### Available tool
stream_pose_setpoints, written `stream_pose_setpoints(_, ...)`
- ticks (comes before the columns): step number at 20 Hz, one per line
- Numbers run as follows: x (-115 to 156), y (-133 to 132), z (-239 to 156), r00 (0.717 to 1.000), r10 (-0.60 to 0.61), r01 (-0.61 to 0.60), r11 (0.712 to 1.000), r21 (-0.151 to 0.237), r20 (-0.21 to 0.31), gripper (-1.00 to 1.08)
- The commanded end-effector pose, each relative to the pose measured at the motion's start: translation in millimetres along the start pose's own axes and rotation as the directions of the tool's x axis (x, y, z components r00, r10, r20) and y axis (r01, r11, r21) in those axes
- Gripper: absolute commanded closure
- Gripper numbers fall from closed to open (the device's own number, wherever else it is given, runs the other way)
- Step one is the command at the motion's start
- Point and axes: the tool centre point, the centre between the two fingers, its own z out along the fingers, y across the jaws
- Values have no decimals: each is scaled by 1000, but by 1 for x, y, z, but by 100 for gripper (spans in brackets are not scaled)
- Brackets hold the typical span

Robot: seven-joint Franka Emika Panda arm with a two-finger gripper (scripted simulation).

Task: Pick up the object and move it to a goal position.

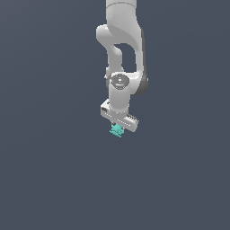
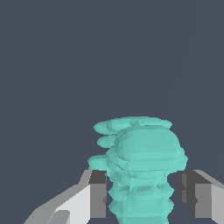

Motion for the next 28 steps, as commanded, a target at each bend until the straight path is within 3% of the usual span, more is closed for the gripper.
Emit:
stream_pose_setpoints(1, 8, -5, -11, 1000, 0, 0, 1000, -1, 0, 108)
stream_pose_setpoints(17, 79, -49, -109, 1000, -4, 4, 1000, -6, 8, 108)
stream_pose_setpoints(28, 109, -68, -147, 1000, -5, 5, 1000, -7, 12, 108)
